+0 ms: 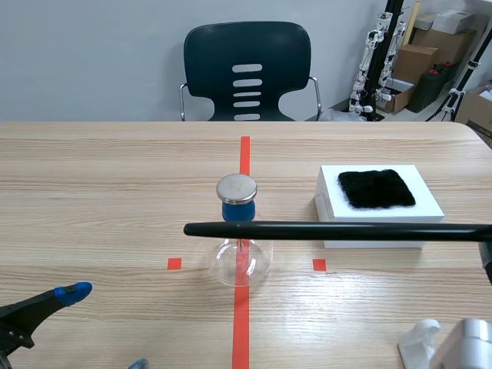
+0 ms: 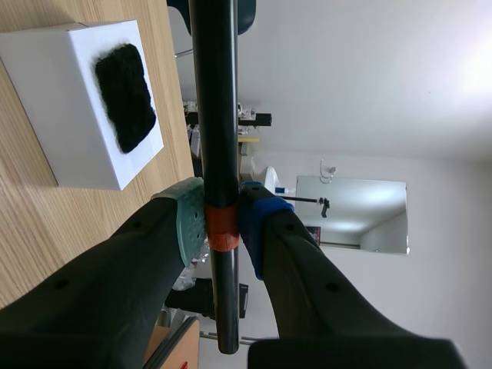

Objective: Do the electroscope experiment. hold the rod still at the electroscope

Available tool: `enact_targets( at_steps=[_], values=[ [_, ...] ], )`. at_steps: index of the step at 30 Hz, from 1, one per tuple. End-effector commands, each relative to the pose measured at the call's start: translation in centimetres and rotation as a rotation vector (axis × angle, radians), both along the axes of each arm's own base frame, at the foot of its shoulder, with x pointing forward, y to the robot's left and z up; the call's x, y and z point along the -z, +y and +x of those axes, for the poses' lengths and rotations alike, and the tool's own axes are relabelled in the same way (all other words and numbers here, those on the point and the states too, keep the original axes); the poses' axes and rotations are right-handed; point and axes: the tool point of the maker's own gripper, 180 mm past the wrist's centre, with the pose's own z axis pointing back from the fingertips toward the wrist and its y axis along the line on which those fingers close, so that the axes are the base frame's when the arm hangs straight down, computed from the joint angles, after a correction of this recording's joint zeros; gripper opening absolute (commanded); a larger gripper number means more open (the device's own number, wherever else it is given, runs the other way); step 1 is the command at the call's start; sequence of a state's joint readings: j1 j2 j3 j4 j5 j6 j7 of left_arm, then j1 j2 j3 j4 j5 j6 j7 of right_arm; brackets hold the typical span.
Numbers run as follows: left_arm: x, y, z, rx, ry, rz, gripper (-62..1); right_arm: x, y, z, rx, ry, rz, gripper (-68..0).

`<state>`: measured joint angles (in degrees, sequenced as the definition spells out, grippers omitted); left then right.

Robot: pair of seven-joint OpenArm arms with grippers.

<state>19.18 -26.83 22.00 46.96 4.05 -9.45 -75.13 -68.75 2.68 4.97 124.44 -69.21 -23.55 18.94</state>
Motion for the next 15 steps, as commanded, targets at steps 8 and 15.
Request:
enact_targets(
  at_steps=[8,15],
  values=[
    [-0.6,-0.1,0.3,-0.005,-0.021,-0.021,1.4,-1.1,-0.1,0.3,0.001,-0.053,-0.011,-66.5],
    [-0.6,-0.1,0.3,-0.005,-0.021,-0.021,1.4,-1.8,-0.5,0.4,0.014,-0.063,-0.033,-66.5]
  ],
)
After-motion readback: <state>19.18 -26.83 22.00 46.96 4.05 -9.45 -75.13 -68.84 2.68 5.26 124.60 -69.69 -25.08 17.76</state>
